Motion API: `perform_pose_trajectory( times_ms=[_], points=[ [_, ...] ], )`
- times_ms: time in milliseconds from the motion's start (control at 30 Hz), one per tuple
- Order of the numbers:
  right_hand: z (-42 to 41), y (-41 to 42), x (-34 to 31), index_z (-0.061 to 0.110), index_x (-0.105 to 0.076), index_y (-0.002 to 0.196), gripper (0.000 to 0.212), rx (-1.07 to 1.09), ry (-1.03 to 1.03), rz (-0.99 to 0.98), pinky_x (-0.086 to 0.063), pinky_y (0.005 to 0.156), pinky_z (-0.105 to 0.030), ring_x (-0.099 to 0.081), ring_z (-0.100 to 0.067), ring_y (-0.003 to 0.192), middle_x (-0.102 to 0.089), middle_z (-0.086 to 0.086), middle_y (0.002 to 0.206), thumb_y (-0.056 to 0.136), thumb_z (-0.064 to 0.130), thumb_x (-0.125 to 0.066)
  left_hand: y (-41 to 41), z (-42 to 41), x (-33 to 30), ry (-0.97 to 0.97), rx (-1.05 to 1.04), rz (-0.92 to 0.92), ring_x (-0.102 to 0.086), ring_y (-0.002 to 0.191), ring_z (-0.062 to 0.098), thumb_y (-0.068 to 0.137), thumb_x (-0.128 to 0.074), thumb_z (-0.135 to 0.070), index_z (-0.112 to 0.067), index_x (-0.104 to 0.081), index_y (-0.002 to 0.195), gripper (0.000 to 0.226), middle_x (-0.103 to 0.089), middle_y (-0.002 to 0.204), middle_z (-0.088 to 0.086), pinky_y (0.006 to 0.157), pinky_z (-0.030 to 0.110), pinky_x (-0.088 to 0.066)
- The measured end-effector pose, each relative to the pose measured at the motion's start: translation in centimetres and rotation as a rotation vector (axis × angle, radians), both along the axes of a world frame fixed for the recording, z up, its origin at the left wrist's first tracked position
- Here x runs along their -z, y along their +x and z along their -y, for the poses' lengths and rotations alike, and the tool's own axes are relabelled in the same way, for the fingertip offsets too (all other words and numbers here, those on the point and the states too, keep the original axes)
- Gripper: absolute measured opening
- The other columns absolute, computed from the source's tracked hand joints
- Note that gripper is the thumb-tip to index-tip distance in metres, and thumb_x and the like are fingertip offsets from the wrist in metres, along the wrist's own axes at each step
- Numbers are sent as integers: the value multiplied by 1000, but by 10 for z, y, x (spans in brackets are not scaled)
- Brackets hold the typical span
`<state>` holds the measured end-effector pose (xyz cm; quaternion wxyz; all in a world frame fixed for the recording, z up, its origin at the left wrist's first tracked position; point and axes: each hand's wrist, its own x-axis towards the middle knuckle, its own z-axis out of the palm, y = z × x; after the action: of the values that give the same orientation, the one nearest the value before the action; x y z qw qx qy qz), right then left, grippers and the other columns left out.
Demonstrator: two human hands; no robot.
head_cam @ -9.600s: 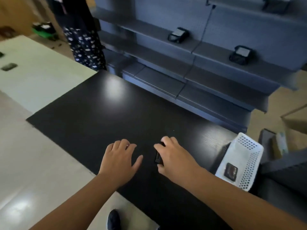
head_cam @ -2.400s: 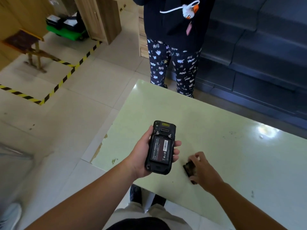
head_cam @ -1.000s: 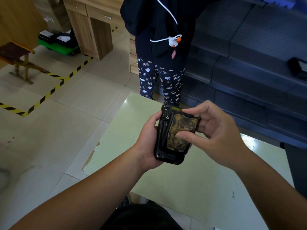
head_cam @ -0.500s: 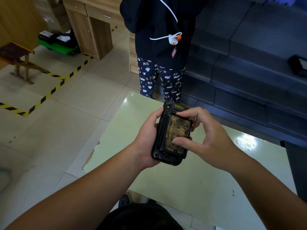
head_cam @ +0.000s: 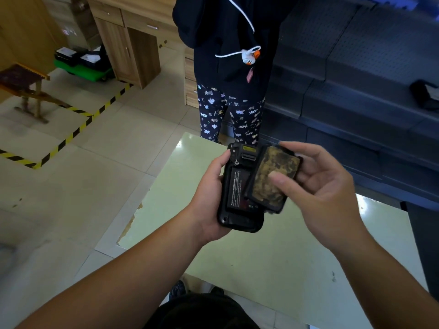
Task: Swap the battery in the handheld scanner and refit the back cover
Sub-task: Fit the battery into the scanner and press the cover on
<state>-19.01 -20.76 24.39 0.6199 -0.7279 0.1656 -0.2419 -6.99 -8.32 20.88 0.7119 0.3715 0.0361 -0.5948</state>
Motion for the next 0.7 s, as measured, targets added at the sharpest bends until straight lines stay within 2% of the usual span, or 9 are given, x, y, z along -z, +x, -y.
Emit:
perform_pose_trajectory(
  times_ms=[67,133,200,267,367,433,500,600,700],
  points=[
    [3,-3,-6,14,-66,124,45,52,39,-49,-64,77,-29,-77,-18,101,-80,-5,110,80,16,-75,-2,1,-2,-6,-12,14,-71,84,28,95,-46,-63,-7,-71,124,68,-75,104,14,77,38,-60],
    [5,-4,-9,15,-67,124,37,38,44,-104,-63,77,-27,-77,-17,100,-80,-4,109,88,16,-70,-4,3,-2,-1,-8,38,-72,82,27,95,-45,-65,-10,-75,117,66,-76,101,12,75,36,-60],
    [4,-5,-11,21,-70,121,24,9,108,-164,-63,76,-35,-75,-24,99,-79,-7,107,101,10,-61,-6,5,-4,4,-20,48,-73,77,24,94,-43,-68,-14,-78,102,65,-77,94,9,70,30,-59],
    [1,-5,-15,27,-73,107,29,81,184,-269,-62,64,-47,-74,-40,92,-77,-11,104,106,7,-51,-10,7,-4,-6,-51,52,-74,69,23,95,-39,-70,-14,-77,96,68,-77,85,8,60,27,-59],
    [-11,-6,-24,28,-68,93,12,152,18,-421,-59,51,-51,-76,-39,78,-77,-14,96,98,38,-65,-14,10,-2,-6,-97,67,-74,65,24,97,-33,-70,-9,-72,101,72,-75,80,10,54,30,-59],
    [-21,-9,-28,33,-61,97,46,80,-179,-547,-57,46,-40,-73,-23,63,-77,-1,87,71,67,-79,-14,10,2,2,-89,82,-75,77,26,95,-32,-74,-10,-74,103,77,-77,89,13,64,33,-61],
    [-28,-11,-28,40,-52,105,68,22,-333,-668,-60,51,-39,-71,-14,62,-74,10,89,57,75,-84,-14,9,3,11,-63,78,-76,85,30,92,-31,-79,-11,-76,105,82,-77,97,16,70,36,-62],
    [-25,-11,-25,42,-45,109,80,2,-442,-733,-63,62,-46,-72,-13,71,-70,16,97,50,81,-82,-14,10,6,15,-43,82,-75,82,31,90,-31,-81,-10,-76,109,87,-76,95,15,70,37,-62],
    [-21,-8,-25,42,-43,106,77,-35,-338,-767,-63,54,-42,-72,-14,57,-70,11,98,51,73,-89,-16,10,8,24,-16,99,-74,77,28,90,-30,-82,-12,-75,110,86,-76,91,12,64,35,-60]
  ],
)
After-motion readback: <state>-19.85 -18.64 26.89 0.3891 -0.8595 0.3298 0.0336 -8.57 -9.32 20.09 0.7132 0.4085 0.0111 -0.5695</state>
